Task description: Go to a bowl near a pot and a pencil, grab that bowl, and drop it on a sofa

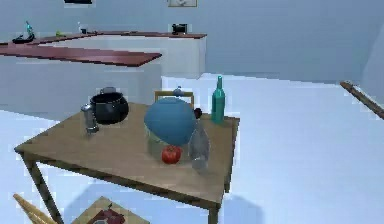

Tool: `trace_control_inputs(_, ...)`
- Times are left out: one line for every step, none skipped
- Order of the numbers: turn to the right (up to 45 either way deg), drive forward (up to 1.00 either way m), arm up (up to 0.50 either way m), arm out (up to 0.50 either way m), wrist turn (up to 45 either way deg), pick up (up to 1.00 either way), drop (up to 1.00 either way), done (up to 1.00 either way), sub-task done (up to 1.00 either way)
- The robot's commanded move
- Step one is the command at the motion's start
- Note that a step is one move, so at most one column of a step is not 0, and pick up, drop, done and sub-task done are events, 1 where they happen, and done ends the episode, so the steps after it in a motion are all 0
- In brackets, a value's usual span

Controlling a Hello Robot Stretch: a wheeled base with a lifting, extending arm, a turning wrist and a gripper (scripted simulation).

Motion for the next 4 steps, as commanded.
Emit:
trace_control_inputs(45.0, 0.00, 0.00, 0.00, 0.0, 0.00, 0.00, 0.00, 0.00)
trace_control_inputs(15.0, 0.00, 0.00, 0.00, 0.0, 0.00, 0.00, 0.00, 0.00)
trace_control_inputs(0.0, 0.55, 0.00, 0.00, 0.0, 0.00, 0.00, 0.00, 0.00)
trace_control_inputs(-42.0, 0.00, 0.00, 0.00, 0.0, 0.00, 0.00, 0.00, 0.00)
